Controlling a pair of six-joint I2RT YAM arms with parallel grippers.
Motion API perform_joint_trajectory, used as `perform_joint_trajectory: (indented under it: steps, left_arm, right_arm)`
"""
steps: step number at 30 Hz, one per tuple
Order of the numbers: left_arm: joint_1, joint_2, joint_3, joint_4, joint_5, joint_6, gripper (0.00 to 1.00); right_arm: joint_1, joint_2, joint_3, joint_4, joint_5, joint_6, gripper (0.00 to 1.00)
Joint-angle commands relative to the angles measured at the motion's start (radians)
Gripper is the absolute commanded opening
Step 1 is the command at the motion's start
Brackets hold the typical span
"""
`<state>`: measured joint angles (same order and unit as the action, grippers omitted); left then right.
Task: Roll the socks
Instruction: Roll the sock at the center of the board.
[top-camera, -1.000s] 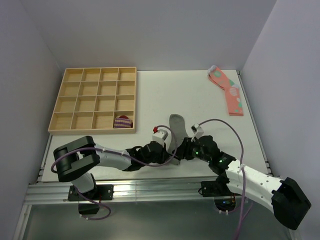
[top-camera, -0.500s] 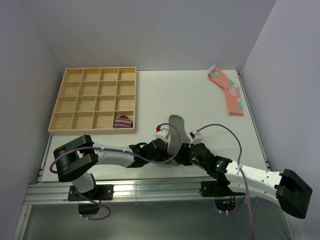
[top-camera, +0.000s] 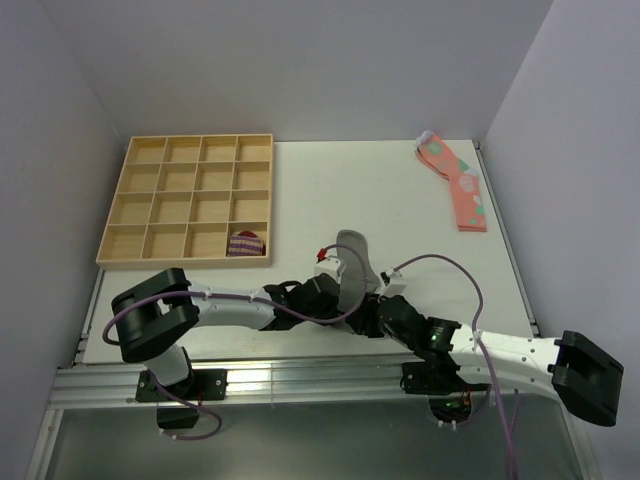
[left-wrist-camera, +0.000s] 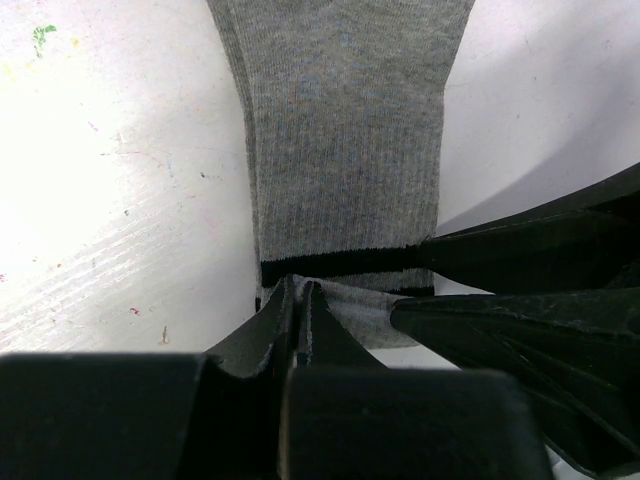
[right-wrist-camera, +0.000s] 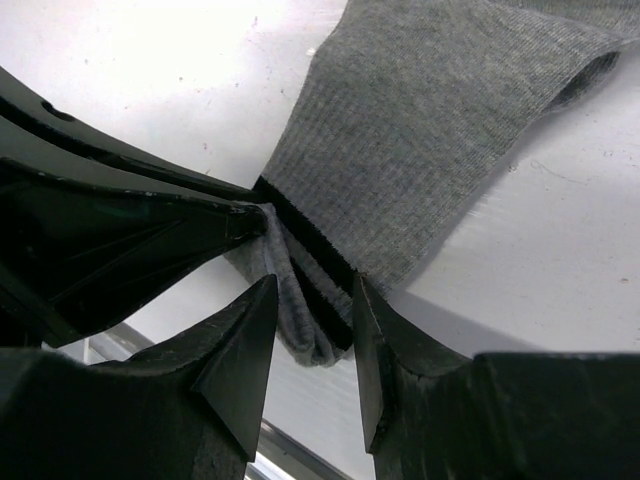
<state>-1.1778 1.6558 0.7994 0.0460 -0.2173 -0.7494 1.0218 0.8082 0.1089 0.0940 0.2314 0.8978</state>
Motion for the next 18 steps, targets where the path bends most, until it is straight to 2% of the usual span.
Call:
perform_joint_trajectory:
  steps: [1, 4, 6, 9, 18]
  left_arm:
    - [-0.008, 0.05, 0.0, -0.123, 0.047, 0.004, 0.0]
    - [-0.008, 0.065, 0.014, -0.127, 0.053, 0.008, 0.0]
    - [-0.008, 0.078, 0.02, -0.129, 0.058, 0.012, 0.0]
    - [-0.008, 0.085, 0.023, -0.127, 0.061, 0.012, 0.0]
    - [-0.003, 0.104, 0.041, -0.135, 0.07, 0.012, 0.0]
  right_arm:
    - [0.018, 0.022, 0.002, 0.026, 0.052, 0.026, 0.43]
    - [0.034, -0.004, -0.014, 0.015, 0.083, 0.049, 0.45]
    - [0.035, -0.052, -0.029, 0.018, 0.082, 0.046, 0.52]
    - [0.035, -0.109, -0.038, 0.013, 0.075, 0.029, 0.58]
    - [0.044, -0.072, -0.044, 0.03, 0.068, 0.038, 0.5]
